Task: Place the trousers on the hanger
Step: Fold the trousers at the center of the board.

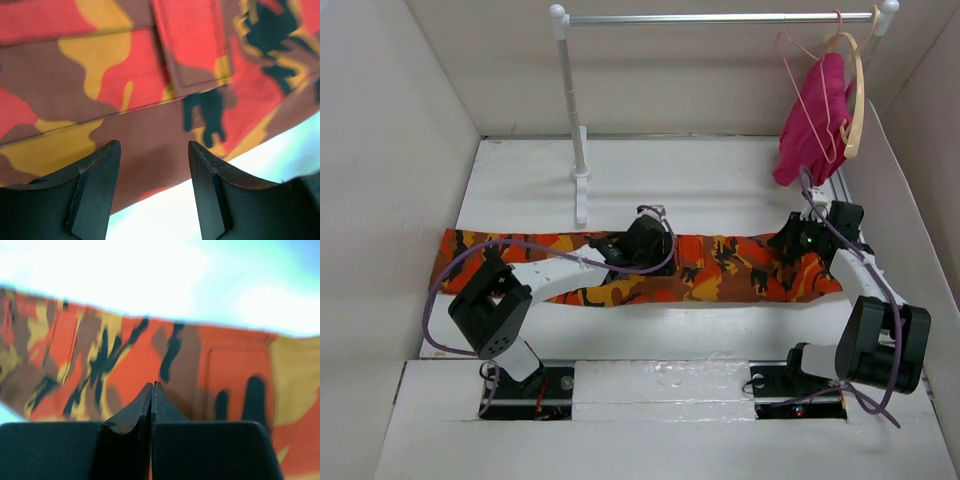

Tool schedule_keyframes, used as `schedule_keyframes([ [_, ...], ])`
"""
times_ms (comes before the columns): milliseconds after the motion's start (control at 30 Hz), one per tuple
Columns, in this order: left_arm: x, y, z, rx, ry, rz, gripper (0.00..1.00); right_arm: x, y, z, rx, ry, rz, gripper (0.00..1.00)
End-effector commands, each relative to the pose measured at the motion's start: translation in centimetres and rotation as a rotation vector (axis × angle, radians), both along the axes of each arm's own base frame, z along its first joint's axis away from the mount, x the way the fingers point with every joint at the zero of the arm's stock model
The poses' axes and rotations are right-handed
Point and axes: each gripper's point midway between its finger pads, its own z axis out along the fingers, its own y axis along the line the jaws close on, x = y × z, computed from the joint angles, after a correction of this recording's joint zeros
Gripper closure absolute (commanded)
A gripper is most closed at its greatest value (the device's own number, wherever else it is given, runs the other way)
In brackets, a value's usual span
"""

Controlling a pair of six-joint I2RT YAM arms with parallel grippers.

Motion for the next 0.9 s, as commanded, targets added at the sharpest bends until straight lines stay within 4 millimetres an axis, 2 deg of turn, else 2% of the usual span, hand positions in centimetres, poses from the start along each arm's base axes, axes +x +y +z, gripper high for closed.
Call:
schedule_keyframes([
  [0,-0.6,1.0,-0.3,0.021,-0.022,-0.027,0.48,3.7,-1.5,2.8,0.060,-0.255,-0.074,1.00],
  [67,-1.1,1.8,-1.6,0.056,0.001,-0.022,0.48,3.9,-2.1,2.3,0.090,-0.296,-0.096,1.00],
  [100,-1.3,2.5,-2.6,0.074,0.027,-0.010,0.48,2.9,-2.0,0.6,0.124,-0.254,-0.130,1.00],
  [200,-2.0,3.5,-4.2,0.077,0.097,0.016,0.49,2.3,-2.6,-0.9,0.118,-0.244,-0.177,1.00],
  [233,-1.8,4.0,-4.6,0.081,0.105,0.033,0.49,1.8,-2.3,-2.0,0.122,-0.228,-0.177,1.00],
  [267,-2.0,4.5,-5.4,0.111,0.128,0.049,0.49,1.0,-2.0,-4.1,0.135,-0.173,-0.175,1.00],
  [333,-1.7,5.2,-5.8,0.134,0.130,0.074,0.49,0.3,-1.6,-5.2,0.144,-0.147,-0.168,1.00],
  [433,-1.5,6.2,-6.4,0.180,0.159,0.127,0.48,-1.2,-2.2,-6.5,0.155,-0.105,-0.203,1.00],
  [467,-1.0,6.9,-6.3,0.175,0.164,0.156,0.48,-1.3,-3.3,-5.8,0.141,-0.127,-0.227,1.00],
  [500,-0.9,7.2,-5.9,0.161,0.160,0.167,0.47,-1.8,-3.5,-5.8,0.146,-0.102,-0.237,0.97],
  [533,-1.1,6.9,-5.5,0.137,0.162,0.155,0.47,-1.3,-3.9,-4.2,0.142,-0.138,-0.222,0.88],
  [567,-0.7,6.8,-5.0,0.113,0.150,0.157,0.46,-1.0,-4.4,-3.0,0.111,-0.162,-0.210,0.69],
  [600,-0.6,6.5,-3.8,0.085,0.131,0.153,0.46,-1.6,-4.5,-1.9,0.095,-0.145,-0.210,0.60],
  [633,-0.5,6.0,-3.0,0.057,0.119,0.132,0.45,-1.4,-4.7,-0.5,0.077,-0.162,-0.200,0.52],
  [667,-0.5,5.2,-2.0,0.037,0.103,0.115,0.45,-0.2,-5.5,2.7,0.020,-0.243,-0.177,0.43],
  [700,-0.8,4.4,-0.8,0.016,0.078,0.090,0.45,-1.2,-5.3,3.8,0.027,-0.212,-0.183,0.40],
  [733,-0.8,4.0,-0.2,0.016,0.058,0.080,0.45,-1.2,-5.6,4.8,-0.013,-0.228,-0.168,0.38],
  [767,-0.5,3.3,1.3,-0.012,0.030,0.068,0.45,-1.1,-6.6,6.8,-0.061,-0.265,-0.177,0.35],
  [867,-0.6,2.2,3.0,-0.042,-0.010,0.028,0.45,-4.0,-9.7,7.3,-0.161,-0.183,-0.340,0.31],
])
